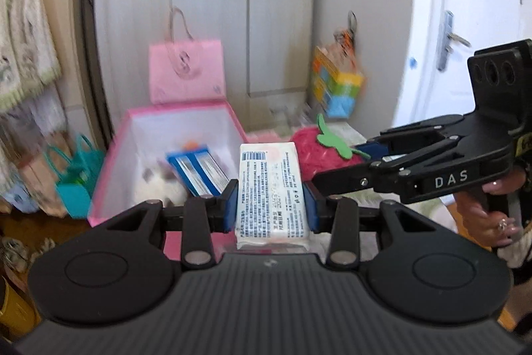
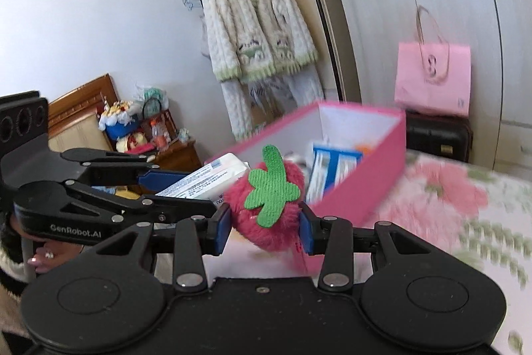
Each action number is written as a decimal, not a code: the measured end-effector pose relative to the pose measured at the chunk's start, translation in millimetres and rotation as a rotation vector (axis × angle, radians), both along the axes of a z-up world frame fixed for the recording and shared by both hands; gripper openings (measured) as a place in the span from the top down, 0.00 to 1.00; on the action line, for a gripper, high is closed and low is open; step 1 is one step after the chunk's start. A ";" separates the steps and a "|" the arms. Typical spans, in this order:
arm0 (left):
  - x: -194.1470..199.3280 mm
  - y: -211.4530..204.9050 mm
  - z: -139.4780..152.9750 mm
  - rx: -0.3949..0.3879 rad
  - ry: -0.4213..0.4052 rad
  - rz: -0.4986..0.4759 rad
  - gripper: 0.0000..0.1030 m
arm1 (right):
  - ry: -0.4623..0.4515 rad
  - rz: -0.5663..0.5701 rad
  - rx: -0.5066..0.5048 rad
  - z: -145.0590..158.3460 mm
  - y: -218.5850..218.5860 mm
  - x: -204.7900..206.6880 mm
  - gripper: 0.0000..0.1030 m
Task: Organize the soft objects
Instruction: 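Lift the soap box with the left gripper while the right gripper carries the strawberry over the box, then open the left gripper over the box while the right gripper releases the strawberry into it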
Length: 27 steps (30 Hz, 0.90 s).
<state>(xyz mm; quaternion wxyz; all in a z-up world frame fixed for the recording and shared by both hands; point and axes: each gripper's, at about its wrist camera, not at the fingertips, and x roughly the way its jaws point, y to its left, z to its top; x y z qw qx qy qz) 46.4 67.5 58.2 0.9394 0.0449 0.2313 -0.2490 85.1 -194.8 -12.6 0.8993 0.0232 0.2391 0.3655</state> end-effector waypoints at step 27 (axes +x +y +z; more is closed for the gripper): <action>177.6 2.1 -29.1 -0.071 0.076 0.243 0.62 | 0.075 -0.060 -0.077 -19.6 39.7 198.3 0.48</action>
